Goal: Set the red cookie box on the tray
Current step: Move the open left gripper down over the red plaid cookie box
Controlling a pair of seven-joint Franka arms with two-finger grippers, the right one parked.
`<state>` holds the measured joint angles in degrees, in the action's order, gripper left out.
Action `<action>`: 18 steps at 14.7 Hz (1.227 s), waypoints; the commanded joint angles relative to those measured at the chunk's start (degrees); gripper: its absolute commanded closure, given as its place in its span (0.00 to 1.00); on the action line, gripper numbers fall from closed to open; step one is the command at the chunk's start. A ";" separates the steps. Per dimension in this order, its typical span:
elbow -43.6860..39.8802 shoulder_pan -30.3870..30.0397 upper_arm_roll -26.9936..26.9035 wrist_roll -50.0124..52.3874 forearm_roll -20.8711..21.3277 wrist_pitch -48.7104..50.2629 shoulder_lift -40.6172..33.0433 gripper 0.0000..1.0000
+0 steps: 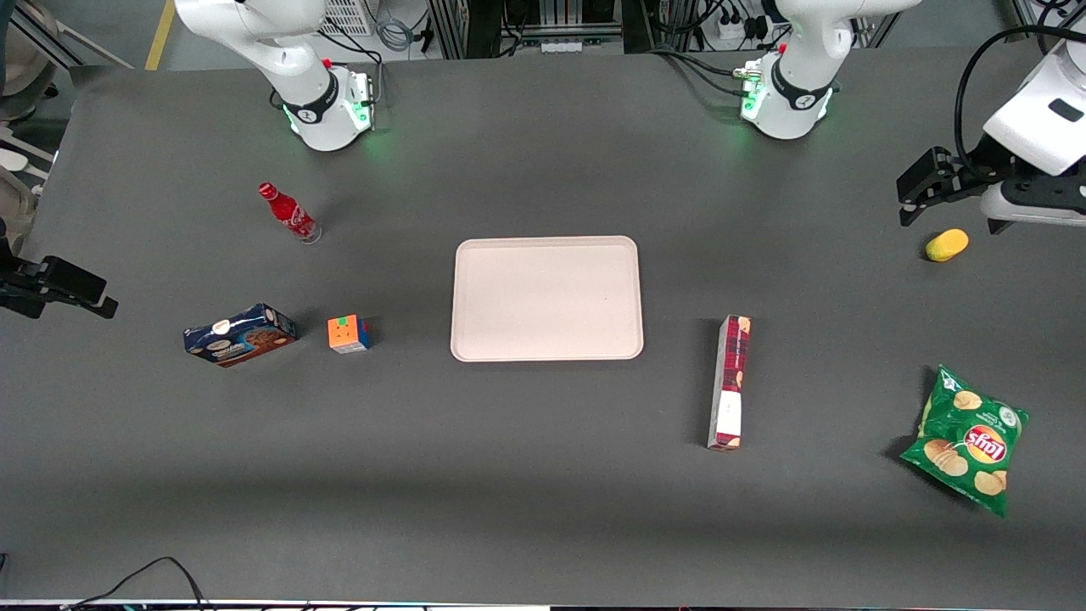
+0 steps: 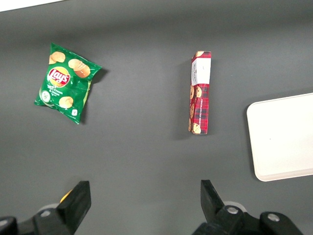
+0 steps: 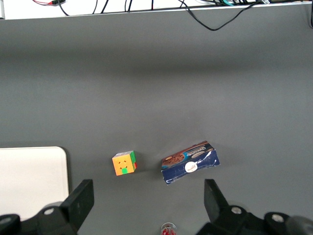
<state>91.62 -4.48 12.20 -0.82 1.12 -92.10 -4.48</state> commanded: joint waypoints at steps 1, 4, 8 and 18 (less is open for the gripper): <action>-0.30 0.88 -0.69 0.91 0.38 -0.27 0.00 0.00; -0.56 1.05 -0.69 0.91 0.73 -0.53 0.87 0.00; -0.21 1.32 -0.17 0.73 -0.06 -0.45 2.54 0.00; 9.69 2.29 3.53 0.91 0.99 -12.88 11.86 0.00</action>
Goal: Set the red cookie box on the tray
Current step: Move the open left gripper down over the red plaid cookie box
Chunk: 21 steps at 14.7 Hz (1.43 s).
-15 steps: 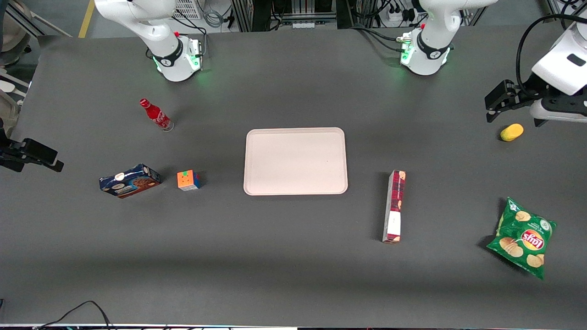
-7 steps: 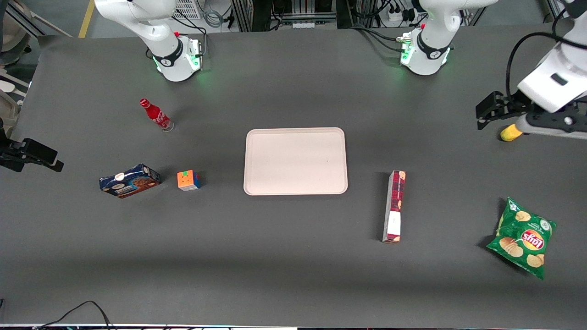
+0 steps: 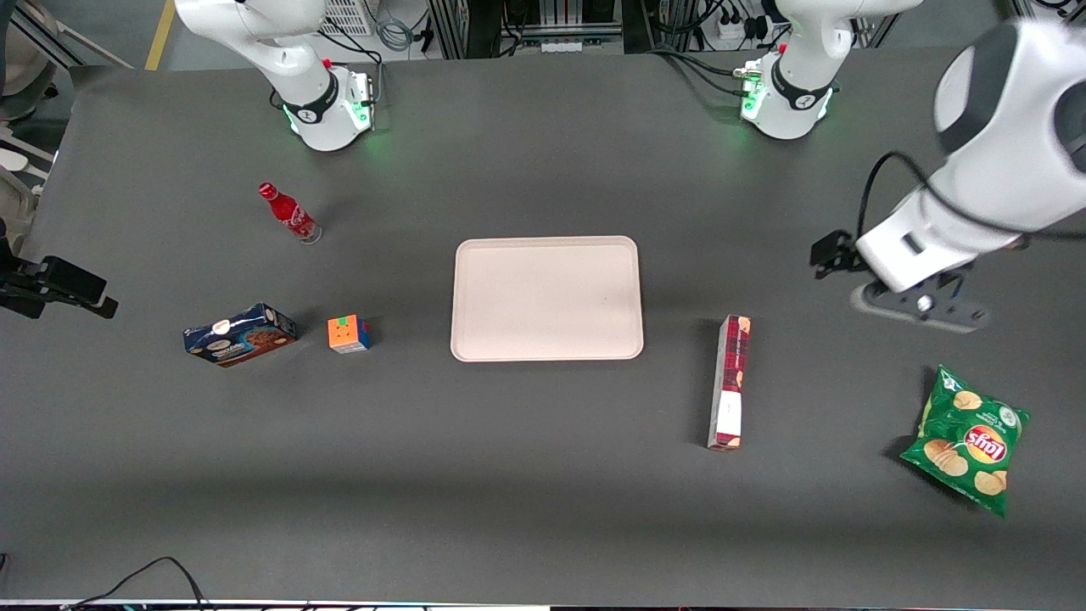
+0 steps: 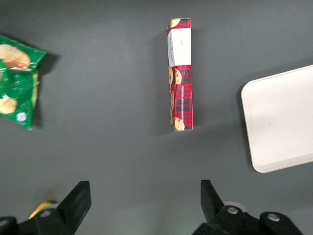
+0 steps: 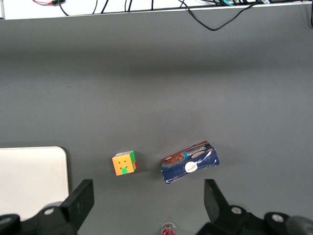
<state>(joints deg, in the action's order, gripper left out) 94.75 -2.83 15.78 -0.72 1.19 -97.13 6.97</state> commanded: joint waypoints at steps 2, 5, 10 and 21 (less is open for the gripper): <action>12.72 0.81 0.48 0.81 0.92 -15.60 0.58 0.00; 15.03 1.51 0.57 0.81 1.79 -21.51 4.35 0.00; 14.85 2.30 0.57 3.96 3.91 -30.29 11.56 0.00; 13.27 6.34 0.31 11.44 10.49 -40.07 21.67 0.00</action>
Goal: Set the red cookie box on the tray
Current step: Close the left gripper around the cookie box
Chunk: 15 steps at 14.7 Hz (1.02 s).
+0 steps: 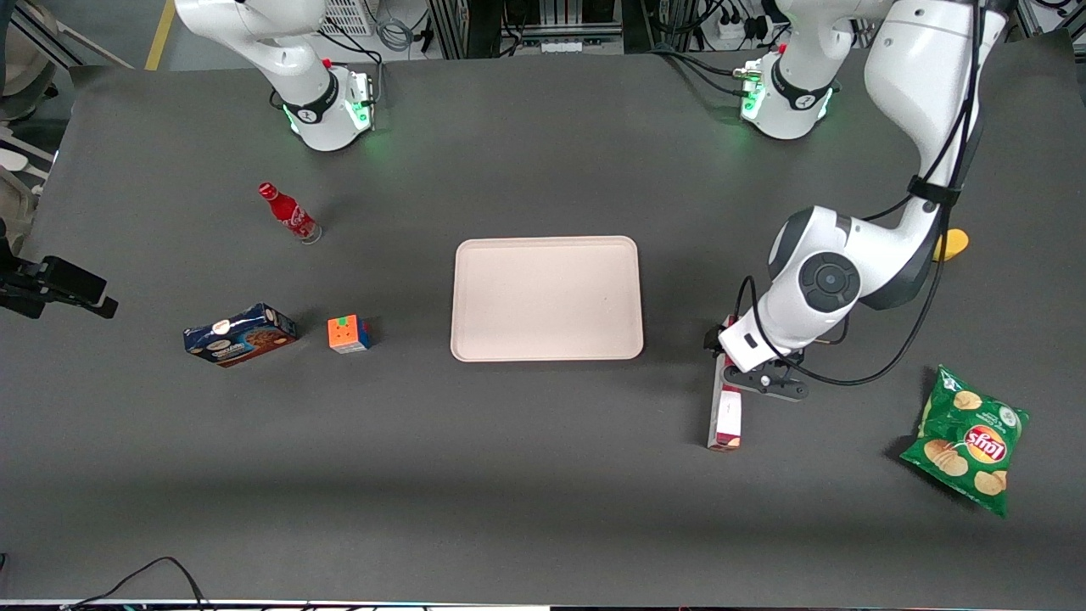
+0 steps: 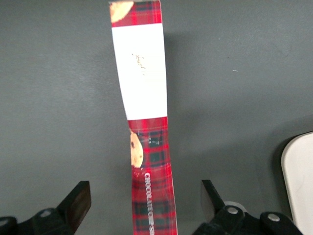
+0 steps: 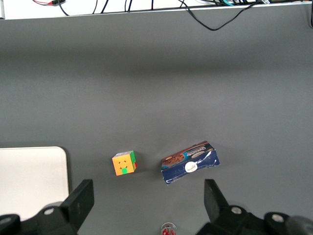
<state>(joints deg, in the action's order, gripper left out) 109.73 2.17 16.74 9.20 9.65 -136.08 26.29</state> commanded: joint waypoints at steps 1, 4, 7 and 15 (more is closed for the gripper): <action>-2.14 1.34 -0.66 1.52 2.99 -1.12 2.97 0.00; -3.11 1.43 -0.74 1.52 3.44 -2.95 4.82 0.03; -3.20 1.43 -0.92 1.26 3.62 -5.25 5.96 0.35; -6.80 1.34 -1.62 0.64 5.64 -2.27 6.59 1.00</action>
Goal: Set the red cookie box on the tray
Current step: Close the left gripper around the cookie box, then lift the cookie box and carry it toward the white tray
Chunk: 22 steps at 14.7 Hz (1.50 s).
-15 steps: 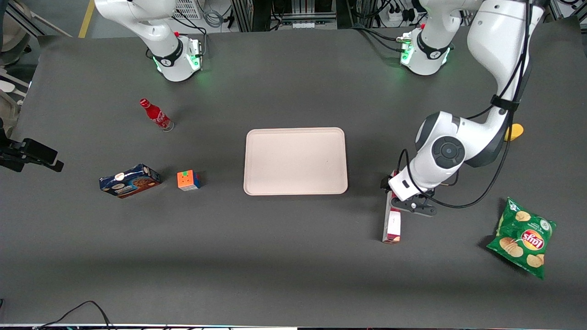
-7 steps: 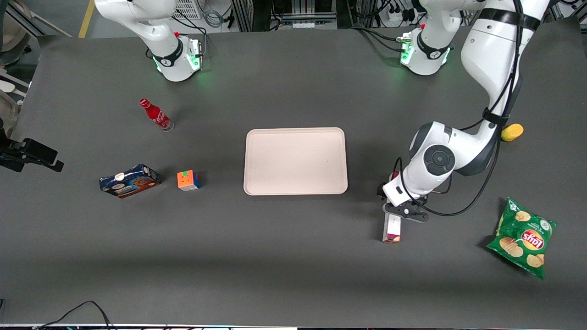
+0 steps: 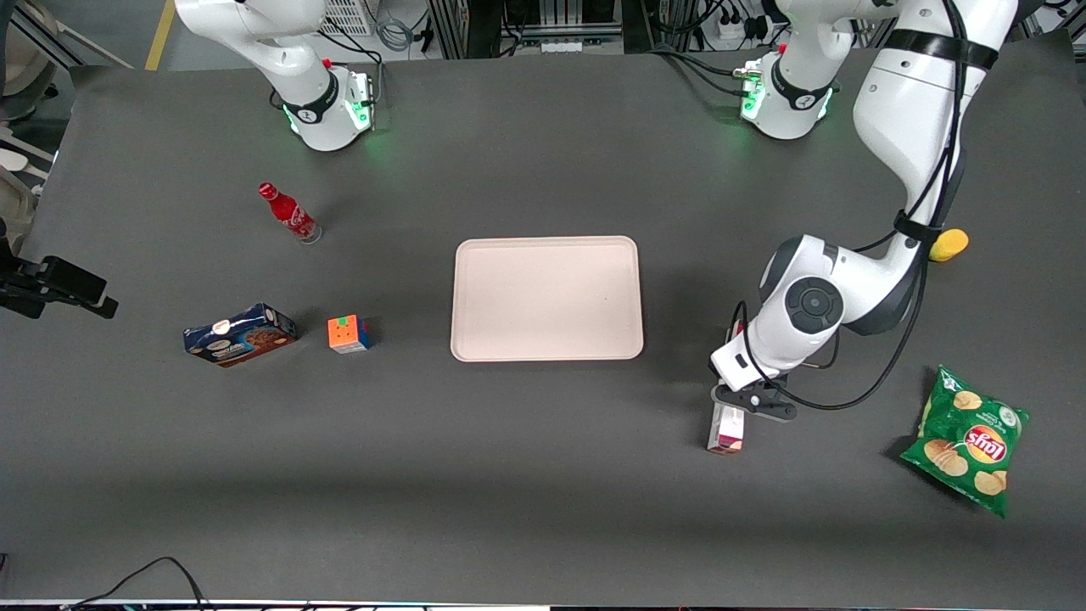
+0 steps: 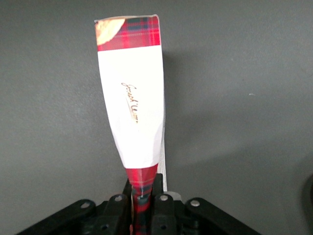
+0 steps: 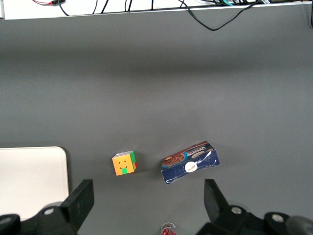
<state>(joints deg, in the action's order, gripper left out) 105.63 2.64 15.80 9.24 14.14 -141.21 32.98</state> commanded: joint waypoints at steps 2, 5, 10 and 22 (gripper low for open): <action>-4.37 0.79 -0.51 0.60 1.16 7.06 -2.64 1.00; -8.67 0.70 0.01 0.43 0.03 17.86 -8.35 1.00; -18.34 0.70 3.00 3.75 -7.45 36.15 -15.56 1.00; -2.56 0.88 18.29 32.58 -7.20 25.49 -19.62 1.00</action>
<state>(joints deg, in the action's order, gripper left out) 95.11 3.78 33.07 37.50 5.96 -107.26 14.65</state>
